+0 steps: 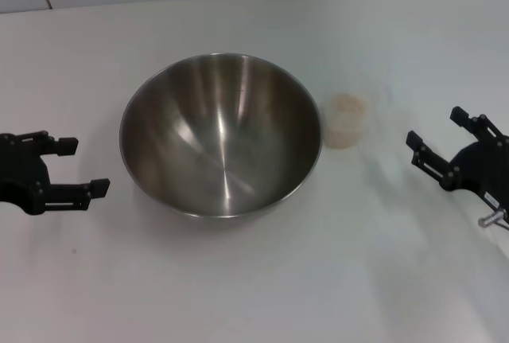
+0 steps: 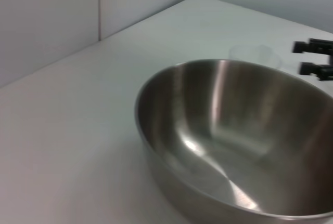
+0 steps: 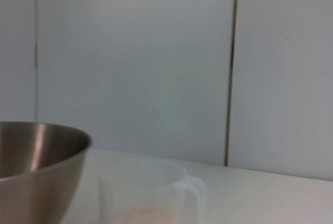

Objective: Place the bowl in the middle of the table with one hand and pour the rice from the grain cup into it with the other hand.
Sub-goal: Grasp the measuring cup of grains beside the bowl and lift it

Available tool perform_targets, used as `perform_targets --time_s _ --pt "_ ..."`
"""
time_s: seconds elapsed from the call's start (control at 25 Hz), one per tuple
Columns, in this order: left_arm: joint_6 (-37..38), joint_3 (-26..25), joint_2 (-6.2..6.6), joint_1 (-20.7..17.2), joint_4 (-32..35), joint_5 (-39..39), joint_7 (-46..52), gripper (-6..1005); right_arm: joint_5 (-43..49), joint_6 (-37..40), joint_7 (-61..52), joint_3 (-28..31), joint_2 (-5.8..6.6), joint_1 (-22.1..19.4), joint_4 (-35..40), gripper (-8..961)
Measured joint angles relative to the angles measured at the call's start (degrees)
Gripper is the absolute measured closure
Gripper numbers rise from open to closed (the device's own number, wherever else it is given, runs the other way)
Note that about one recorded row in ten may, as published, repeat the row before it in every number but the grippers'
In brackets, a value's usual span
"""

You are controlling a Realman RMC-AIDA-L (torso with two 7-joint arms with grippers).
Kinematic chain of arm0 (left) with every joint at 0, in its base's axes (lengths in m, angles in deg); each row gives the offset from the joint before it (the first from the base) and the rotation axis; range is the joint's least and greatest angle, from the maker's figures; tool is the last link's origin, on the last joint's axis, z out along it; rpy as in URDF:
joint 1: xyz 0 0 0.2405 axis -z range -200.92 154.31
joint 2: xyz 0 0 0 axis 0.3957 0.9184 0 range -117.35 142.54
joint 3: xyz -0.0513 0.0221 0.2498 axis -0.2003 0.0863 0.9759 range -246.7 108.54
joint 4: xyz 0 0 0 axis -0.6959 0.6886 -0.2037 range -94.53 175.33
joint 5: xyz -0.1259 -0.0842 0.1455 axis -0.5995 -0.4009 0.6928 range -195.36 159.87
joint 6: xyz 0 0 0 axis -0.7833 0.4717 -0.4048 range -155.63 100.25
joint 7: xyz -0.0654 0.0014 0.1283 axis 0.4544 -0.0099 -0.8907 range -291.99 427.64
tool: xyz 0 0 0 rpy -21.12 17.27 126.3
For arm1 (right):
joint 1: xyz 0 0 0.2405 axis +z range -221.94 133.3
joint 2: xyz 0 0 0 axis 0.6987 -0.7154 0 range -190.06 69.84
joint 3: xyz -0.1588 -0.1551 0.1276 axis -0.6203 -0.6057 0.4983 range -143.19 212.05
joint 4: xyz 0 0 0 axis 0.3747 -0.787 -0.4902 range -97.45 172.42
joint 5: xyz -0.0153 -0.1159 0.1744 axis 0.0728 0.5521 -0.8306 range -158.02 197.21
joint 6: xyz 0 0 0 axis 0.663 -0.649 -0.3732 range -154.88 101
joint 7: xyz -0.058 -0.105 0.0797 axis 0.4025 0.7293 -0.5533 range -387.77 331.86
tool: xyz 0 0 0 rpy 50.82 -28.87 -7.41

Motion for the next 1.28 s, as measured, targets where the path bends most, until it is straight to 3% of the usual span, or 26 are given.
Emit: perform_targets --time_s 0.44,1.28 --pt "1.91 0.29 -0.12 -1.60 -0.13 -3.23 -3.81 132 -0.12 -10.77 0.90 2.32 -0.02 6.21 -2.88 138" --pt "2.41 0.29 -0.18 -1.45 -0.68 -3.41 -3.83 131 -2.75 -12.69 3.26 2.57 0.11 9.39 -4.87 138"
